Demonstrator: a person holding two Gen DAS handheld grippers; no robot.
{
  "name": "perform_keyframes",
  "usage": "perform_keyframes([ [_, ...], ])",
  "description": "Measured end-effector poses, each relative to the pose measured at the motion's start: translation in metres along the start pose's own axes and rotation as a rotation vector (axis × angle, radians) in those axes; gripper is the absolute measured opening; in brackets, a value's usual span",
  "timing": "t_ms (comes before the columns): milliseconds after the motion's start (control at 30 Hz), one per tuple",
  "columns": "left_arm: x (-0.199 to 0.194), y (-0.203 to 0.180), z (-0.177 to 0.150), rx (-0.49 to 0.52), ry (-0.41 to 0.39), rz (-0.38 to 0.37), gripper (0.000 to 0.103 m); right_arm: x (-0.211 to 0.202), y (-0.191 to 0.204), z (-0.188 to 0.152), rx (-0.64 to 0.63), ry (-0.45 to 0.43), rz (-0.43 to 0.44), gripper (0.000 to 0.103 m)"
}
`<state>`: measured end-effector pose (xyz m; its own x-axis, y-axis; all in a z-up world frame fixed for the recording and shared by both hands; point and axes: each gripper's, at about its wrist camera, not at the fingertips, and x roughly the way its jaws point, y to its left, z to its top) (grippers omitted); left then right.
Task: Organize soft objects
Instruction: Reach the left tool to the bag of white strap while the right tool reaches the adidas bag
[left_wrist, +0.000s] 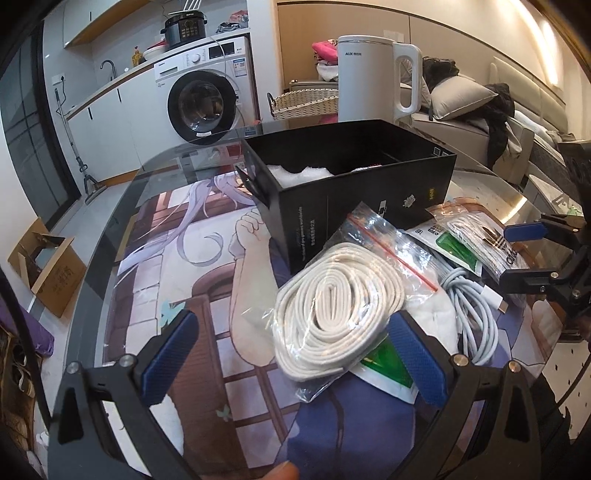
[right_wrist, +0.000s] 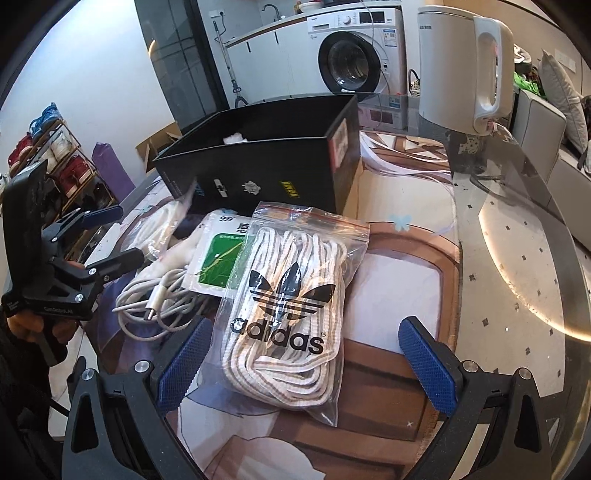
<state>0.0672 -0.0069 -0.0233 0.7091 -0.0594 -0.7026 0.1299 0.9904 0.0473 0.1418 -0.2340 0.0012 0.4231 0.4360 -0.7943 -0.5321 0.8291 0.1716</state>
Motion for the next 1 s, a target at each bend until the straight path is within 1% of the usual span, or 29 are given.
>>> perform_keyframes([
  [233, 0.008, -0.002, 0.007, 0.006, 0.014, -0.027, 0.103, -0.005, -0.011, -0.002, 0.022, 0.008, -0.049, 0.102],
  [433, 0.014, -0.002, 0.011, 0.02, 0.03, -0.038, 0.103, -0.005, -0.016, -0.005, 0.01, 0.024, -0.119, 0.102],
  [600, 0.016, 0.001, 0.012, -0.012, 0.038, -0.026, 0.103, -0.005, -0.02, -0.005, 0.015, 0.025, -0.125, 0.102],
  [833, 0.015, -0.002, 0.011, 0.014, 0.053, -0.038, 0.103, -0.003, -0.017, -0.004, -0.006, 0.019, -0.11, 0.102],
  [1000, 0.023, -0.002, 0.014, -0.012, 0.081, -0.047, 0.103, -0.001, -0.018, -0.002, 0.008, 0.011, -0.117, 0.102],
])
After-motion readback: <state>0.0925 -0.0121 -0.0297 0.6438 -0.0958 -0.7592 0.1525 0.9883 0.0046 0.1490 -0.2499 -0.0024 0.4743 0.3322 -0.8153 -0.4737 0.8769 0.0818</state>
